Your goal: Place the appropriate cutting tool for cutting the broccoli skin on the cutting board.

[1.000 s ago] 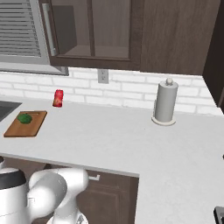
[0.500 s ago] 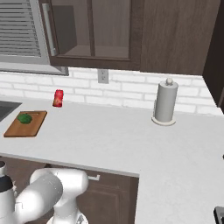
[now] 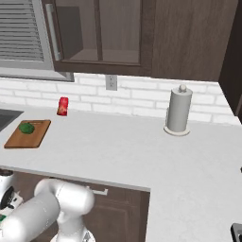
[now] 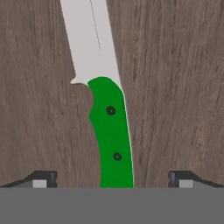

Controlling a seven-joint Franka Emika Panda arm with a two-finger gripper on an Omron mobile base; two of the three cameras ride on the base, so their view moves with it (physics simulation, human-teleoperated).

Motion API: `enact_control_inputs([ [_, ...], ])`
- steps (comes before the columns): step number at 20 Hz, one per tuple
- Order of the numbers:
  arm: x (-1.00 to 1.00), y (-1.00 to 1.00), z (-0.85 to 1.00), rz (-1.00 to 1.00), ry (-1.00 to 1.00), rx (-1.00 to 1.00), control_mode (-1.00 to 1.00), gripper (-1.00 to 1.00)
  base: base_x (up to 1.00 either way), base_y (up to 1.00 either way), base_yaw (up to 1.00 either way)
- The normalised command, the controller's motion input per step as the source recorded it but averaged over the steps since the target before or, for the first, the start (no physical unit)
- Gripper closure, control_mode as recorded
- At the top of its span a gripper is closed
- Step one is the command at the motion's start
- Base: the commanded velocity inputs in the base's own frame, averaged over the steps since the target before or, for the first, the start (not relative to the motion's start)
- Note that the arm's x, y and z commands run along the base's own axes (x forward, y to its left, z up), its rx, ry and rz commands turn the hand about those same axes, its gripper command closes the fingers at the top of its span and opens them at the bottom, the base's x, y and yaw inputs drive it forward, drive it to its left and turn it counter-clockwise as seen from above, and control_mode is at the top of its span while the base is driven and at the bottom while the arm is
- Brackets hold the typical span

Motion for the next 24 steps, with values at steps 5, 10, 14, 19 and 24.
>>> enact_control_inputs([
  [5, -0.14, 0.42, -0.72, 0.00, 0.10, -0.11, -1.00, 1.00, 0.00, 0.00, 0.00],
  [10, -0.30, 0.32, -0.68, 0.00, 0.05, -0.08, -1.00, 1.00, 0.00, 0.00, 0.00],
  [14, -0.44, 0.15, -0.51, 0.00, 0.00, 0.00, -1.00, 1.00, 0.00, 0.00, 0.00],
  [19, -0.65, 0.04, -0.51, 0.00, 0.00, 0.00, -1.00, 1.00, 0.00, 0.00, 0.00],
  [24, -0.76, 0.07, -0.22, 0.00, -0.01, 0.00, -1.00, 1.00, 0.00, 0.00, 0.00],
])
